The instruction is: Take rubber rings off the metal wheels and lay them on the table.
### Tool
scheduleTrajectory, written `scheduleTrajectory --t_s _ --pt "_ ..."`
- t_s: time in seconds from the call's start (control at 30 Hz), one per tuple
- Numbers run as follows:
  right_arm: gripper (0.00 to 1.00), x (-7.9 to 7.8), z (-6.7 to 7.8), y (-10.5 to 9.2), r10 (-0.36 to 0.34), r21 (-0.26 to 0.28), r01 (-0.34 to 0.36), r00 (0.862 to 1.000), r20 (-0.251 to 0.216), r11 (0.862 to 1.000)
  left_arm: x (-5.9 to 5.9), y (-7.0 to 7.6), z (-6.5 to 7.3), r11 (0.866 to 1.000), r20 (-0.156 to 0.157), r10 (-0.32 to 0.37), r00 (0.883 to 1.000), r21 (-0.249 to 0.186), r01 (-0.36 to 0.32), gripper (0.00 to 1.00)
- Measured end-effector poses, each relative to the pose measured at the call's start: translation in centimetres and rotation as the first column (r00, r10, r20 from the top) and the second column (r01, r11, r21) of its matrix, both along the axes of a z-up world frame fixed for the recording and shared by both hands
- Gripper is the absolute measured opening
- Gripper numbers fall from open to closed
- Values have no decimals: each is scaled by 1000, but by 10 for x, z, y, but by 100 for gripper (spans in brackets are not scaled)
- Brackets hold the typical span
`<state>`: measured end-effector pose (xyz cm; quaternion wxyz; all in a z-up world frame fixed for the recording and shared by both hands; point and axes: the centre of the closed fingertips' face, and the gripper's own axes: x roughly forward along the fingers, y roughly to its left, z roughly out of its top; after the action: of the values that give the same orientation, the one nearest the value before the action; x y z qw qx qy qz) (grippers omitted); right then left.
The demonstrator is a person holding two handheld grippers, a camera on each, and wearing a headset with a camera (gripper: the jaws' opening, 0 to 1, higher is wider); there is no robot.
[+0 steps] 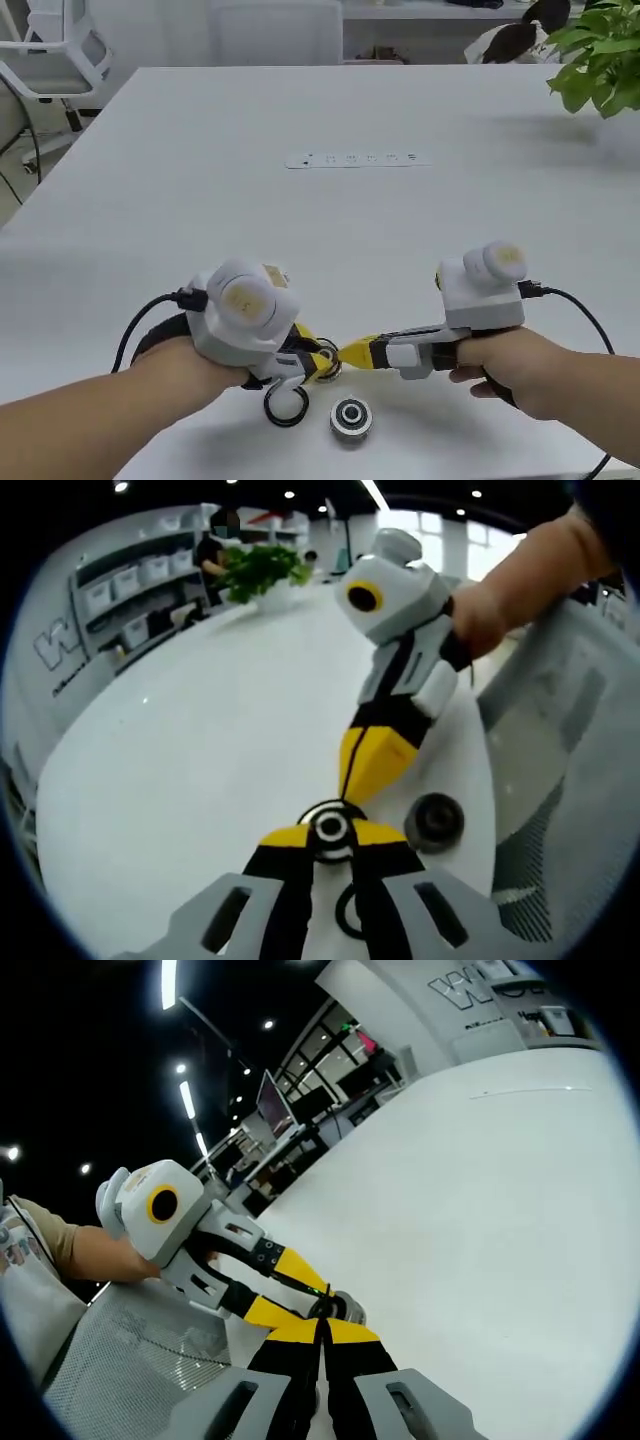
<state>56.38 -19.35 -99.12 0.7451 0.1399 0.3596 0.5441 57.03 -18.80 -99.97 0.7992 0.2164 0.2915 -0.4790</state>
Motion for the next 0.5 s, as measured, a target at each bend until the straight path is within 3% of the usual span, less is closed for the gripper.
scheduleTrajectory --t_s 0.23,0.5 --pt "0 0 4 1 5 8 -5 1000 5 1000 -9 1 7 1000 -21 -17 1000 -10 17 22" --pt "0 2 13 0 -9 31 9 1000 16 999 -13 7 24 999 -11 -14 1000 -47 13 30"
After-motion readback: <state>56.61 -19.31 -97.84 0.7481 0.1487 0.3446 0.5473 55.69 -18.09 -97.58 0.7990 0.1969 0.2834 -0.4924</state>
